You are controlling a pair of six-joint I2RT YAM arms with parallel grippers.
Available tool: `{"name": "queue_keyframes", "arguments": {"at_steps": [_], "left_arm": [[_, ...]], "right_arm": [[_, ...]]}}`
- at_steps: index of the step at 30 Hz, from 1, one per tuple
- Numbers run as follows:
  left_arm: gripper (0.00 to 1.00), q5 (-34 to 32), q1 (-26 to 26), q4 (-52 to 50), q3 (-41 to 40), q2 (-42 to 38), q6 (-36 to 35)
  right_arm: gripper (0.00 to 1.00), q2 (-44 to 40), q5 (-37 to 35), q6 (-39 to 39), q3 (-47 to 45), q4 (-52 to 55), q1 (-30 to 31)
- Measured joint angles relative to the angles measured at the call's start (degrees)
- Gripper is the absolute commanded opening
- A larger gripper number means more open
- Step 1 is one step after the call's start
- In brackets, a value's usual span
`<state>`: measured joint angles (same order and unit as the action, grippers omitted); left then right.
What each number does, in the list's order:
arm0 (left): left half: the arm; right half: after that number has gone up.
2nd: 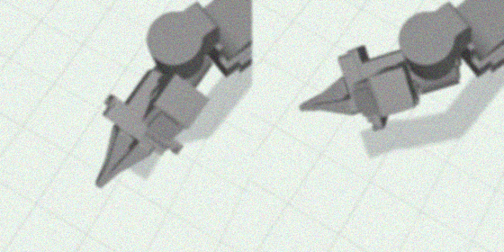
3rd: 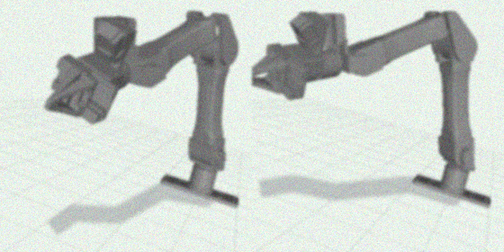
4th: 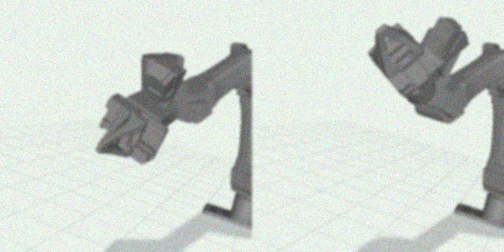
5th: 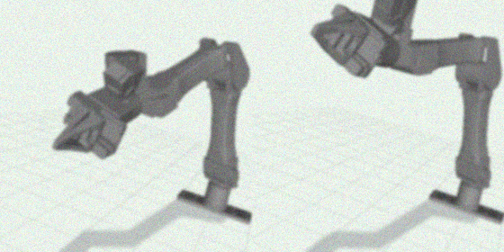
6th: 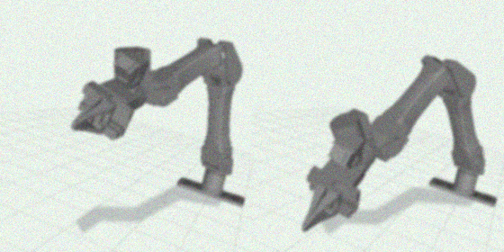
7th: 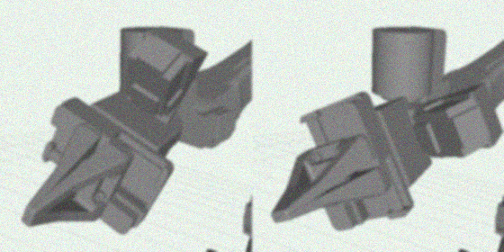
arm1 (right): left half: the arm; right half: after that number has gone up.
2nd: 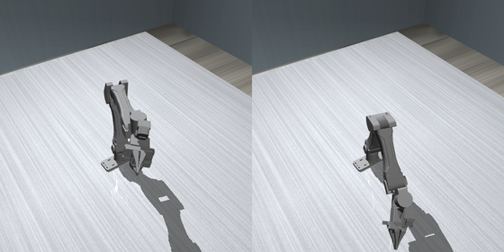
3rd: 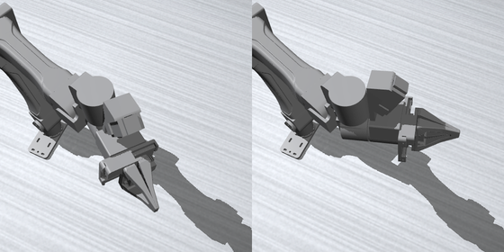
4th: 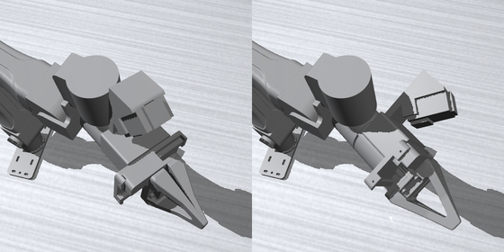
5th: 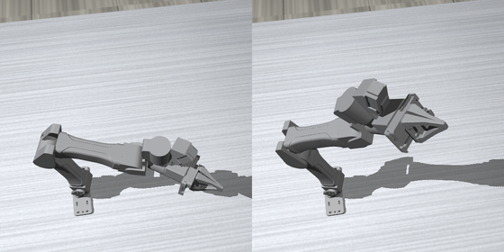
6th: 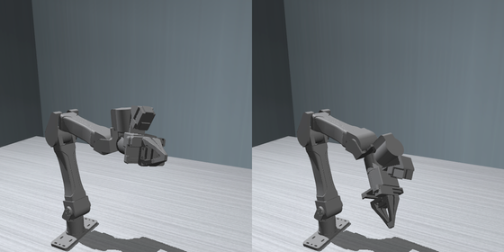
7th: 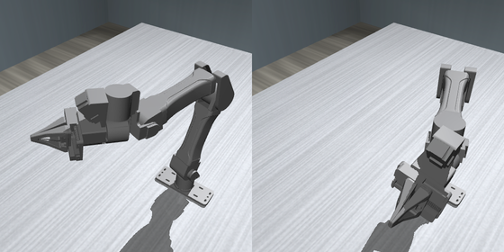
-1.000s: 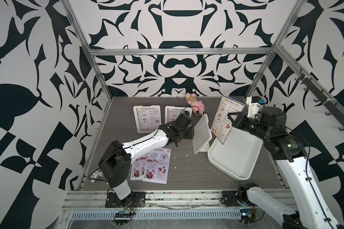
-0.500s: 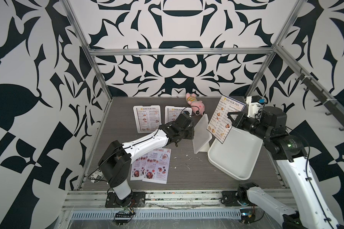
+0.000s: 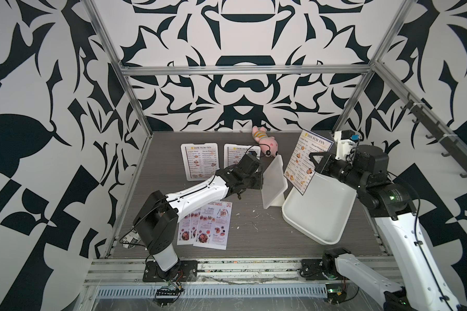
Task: Replace the menus in the menu holders
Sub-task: Insert the menu into the menu holder.
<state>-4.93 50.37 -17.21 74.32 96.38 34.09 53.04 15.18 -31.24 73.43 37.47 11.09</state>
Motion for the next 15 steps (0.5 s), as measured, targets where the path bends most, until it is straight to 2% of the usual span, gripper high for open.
{"name": "queue_keyframes", "arguments": {"at_steps": [15], "left_arm": [[0.29, 0.0, 0.0, -0.1, 0.0, 0.0, 0.0]], "right_arm": [[0.00, -0.3, 0.0, 0.3, -0.3, 0.0, 0.0]]}}
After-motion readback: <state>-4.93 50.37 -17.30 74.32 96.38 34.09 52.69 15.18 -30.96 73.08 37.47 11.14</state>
